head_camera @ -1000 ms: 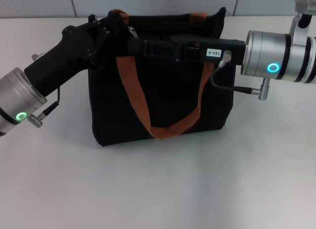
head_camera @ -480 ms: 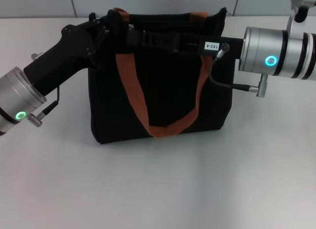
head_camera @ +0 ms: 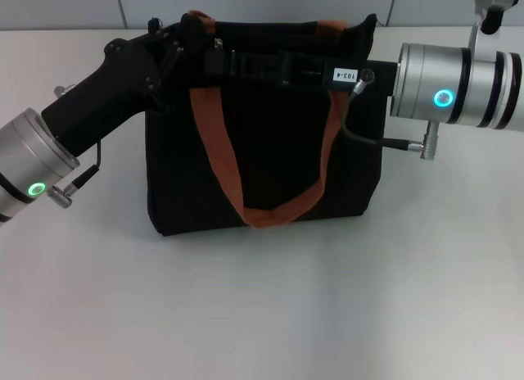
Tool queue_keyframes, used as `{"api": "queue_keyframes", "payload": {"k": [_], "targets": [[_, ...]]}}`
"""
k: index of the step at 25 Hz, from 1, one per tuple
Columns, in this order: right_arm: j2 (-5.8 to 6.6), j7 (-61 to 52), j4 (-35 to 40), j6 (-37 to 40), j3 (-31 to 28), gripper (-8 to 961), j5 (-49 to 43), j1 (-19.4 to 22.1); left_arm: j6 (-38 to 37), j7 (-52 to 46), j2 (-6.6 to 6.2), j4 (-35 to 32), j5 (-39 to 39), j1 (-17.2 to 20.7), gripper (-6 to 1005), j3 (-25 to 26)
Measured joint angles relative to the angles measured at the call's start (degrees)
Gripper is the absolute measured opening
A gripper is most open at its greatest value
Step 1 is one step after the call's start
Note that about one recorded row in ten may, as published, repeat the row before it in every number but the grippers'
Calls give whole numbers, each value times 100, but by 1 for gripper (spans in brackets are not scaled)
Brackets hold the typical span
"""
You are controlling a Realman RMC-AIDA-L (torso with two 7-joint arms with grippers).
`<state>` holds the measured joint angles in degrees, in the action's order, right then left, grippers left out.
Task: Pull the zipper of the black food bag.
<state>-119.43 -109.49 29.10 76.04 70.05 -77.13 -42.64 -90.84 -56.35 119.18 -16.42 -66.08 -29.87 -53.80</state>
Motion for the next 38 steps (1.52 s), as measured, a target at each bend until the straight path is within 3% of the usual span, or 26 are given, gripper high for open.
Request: {"api": "queue_keyframes", "payload": {"k": [35, 38], "targets": [[-1, 56, -68, -29, -34, 636, 23, -89, 5, 66, 0, 70, 9, -62, 26, 9], [-1, 57, -70, -52, -15, 527, 24, -95, 2, 68, 0, 70, 9, -70, 26, 10]]}}
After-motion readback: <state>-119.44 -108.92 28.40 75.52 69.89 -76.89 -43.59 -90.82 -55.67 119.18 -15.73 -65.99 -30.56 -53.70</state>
